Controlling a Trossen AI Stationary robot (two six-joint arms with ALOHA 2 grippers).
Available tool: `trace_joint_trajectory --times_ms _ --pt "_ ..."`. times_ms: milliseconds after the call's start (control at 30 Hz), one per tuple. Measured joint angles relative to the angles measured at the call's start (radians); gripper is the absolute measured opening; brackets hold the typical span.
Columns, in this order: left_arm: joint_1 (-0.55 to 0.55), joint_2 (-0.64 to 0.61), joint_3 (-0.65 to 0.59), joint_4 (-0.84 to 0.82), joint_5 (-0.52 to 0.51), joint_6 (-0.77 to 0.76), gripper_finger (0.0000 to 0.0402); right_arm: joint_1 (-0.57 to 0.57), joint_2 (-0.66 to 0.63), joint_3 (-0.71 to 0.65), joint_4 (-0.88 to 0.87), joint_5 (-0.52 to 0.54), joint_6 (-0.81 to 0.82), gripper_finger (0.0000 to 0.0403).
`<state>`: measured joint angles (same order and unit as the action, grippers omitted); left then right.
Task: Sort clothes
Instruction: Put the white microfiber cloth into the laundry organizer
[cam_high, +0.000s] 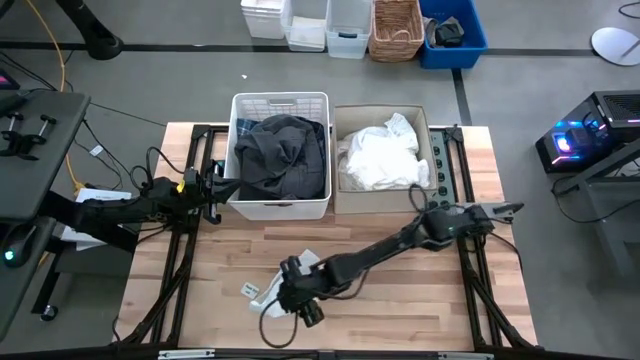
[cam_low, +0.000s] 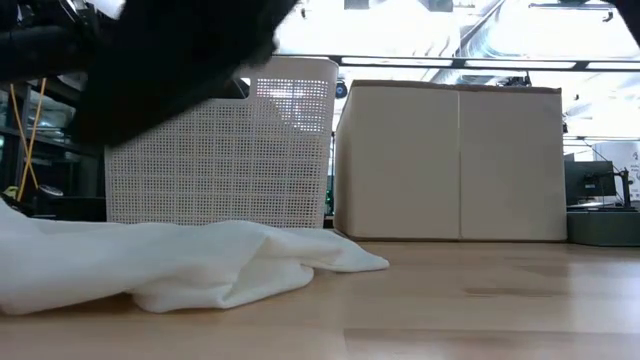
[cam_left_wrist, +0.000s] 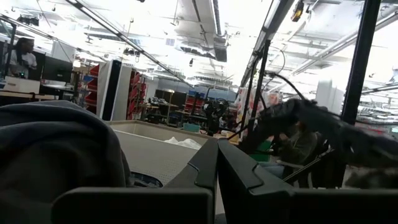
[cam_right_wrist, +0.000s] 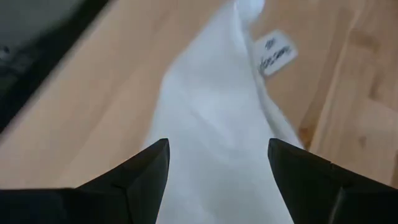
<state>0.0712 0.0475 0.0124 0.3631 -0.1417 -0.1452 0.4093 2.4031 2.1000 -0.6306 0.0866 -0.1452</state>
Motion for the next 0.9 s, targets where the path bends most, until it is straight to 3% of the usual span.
trace_joint_trajectory --times_ms 133,300,367,467,533,700,800,900 --pt "0.000 0.000 0.000 0.000 0.000 0.000 0.0000 -0.009 0.079 0.059 -0.059 0.008 -0.018 0.0268" --pt "0.000 0.000 0.000 0.000 0.000 0.000 0.0000 -0.013 0.127 0.067 -0.152 0.104 0.029 0.0245" --pt "0.000 0.000 0.000 0.000 0.000 0.000 0.0000 -0.016 0.131 0.069 -0.229 0.119 0.060 0.0202" --pt "0.000 0.000 0.000 0.000 0.000 0.000 0.0000 -0.020 0.127 0.069 -0.342 0.104 0.088 0.0072" --pt "0.000 0.000 0.000 0.000 0.000 0.000 0.0000 -0.024 0.113 0.066 -0.422 0.048 0.110 0.0023" --pt "0.000 0.000 0.000 0.000 0.000 0.000 0.0000 -0.024 0.024 0.053 -0.563 -0.004 0.190 0.0005" --pt "0.000 0.000 0.000 0.000 0.000 0.000 0.0000 -0.028 -0.112 0.053 -0.565 -0.001 0.270 0.0003" --pt "0.000 0.000 0.000 0.000 0.000 0.000 0.0000 -0.052 -0.328 0.059 -0.576 0.124 0.414 0.0002"
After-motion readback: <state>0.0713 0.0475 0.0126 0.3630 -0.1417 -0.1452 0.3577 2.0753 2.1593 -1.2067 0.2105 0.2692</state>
